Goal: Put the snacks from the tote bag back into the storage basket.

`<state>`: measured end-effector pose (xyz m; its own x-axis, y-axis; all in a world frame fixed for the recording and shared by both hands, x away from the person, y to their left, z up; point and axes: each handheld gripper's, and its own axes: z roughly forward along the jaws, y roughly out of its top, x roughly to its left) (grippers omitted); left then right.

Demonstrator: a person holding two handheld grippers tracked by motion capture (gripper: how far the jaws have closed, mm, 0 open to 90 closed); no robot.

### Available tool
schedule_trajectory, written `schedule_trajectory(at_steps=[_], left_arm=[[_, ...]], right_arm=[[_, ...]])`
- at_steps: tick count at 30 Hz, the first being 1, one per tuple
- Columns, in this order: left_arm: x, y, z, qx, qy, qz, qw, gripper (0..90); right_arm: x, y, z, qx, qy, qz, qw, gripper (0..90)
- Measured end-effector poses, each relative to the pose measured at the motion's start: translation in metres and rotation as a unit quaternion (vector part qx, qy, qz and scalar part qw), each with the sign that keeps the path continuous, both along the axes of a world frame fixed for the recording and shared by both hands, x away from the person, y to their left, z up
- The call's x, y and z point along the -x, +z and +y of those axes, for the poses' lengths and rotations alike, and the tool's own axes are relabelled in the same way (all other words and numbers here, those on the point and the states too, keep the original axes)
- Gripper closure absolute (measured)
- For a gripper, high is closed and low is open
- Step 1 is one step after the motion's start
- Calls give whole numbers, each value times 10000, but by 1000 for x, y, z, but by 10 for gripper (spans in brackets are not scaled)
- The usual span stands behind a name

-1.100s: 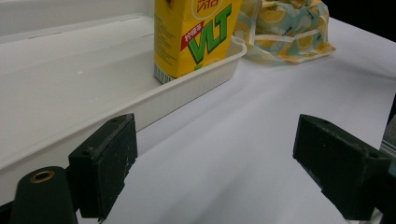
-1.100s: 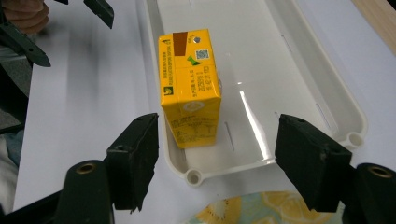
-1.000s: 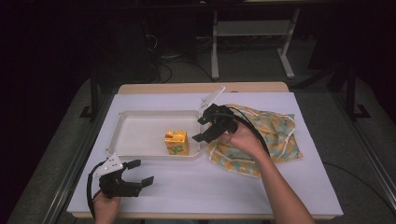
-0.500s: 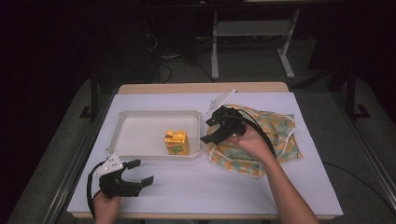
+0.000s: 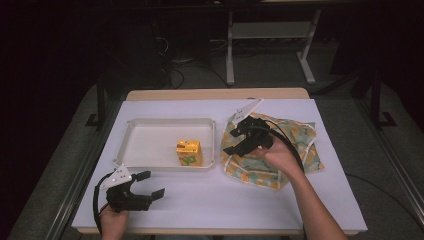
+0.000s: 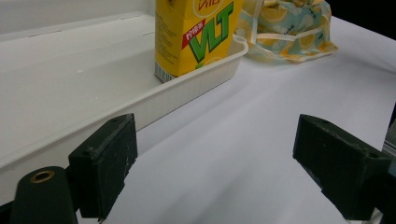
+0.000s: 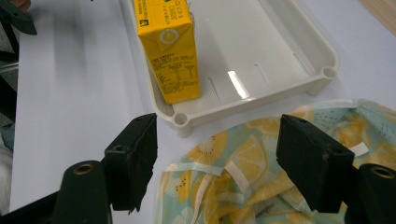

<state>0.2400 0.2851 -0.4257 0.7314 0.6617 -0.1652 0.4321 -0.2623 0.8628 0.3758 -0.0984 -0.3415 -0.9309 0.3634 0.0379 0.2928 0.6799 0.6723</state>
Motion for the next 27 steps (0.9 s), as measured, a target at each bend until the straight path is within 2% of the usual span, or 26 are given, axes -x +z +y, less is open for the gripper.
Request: schedule_trajectory(at_steps=[20,27], left_arm=[[0,0,0,-13,26,1,10000,134],[0,0,0,-10,28,3,10000,134]], right_arm=[[8,-8,-34,-154,-357,88,9992,283],[13,-2,-49,-292,-447,26,9986,281]])
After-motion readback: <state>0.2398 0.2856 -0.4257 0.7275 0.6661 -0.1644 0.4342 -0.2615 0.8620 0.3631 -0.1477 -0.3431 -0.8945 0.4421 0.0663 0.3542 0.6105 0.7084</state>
